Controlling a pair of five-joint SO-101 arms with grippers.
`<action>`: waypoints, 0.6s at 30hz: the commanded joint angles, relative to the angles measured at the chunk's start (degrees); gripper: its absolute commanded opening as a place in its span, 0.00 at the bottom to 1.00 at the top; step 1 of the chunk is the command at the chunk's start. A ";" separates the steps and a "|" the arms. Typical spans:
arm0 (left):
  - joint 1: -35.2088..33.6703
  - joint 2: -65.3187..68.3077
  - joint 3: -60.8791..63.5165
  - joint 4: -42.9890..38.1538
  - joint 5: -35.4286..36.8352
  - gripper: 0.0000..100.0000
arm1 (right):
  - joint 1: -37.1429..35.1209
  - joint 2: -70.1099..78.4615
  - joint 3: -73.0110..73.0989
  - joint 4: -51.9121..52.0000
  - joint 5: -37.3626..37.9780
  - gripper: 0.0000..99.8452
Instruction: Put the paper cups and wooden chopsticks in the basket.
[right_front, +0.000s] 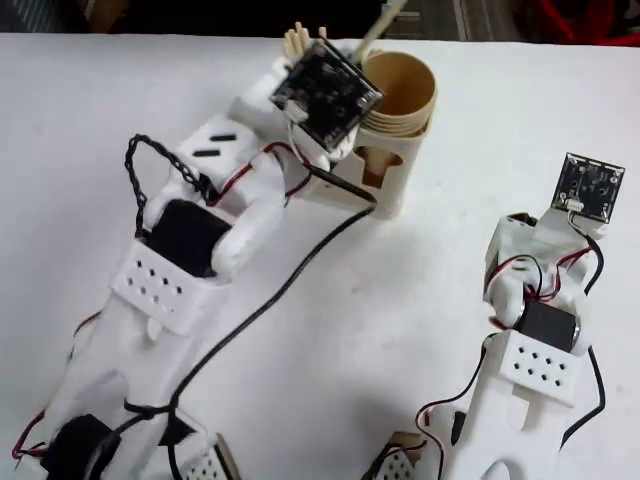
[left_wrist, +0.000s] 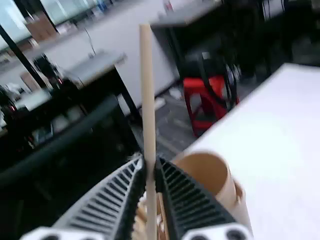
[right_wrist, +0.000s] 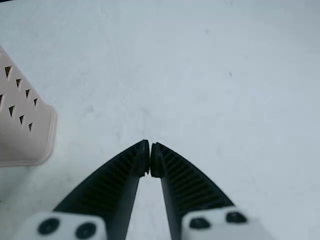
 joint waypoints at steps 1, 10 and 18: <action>-2.77 -2.59 1.14 -14.07 5.54 0.02 | -0.40 -0.57 -0.62 -1.19 0.09 0.02; -7.96 -2.15 14.07 -40.97 15.65 0.02 | -1.98 -0.48 -0.44 -1.89 0.09 0.02; -10.42 8.84 15.74 -43.78 15.82 0.03 | -2.15 -0.40 -0.35 -1.98 0.09 0.02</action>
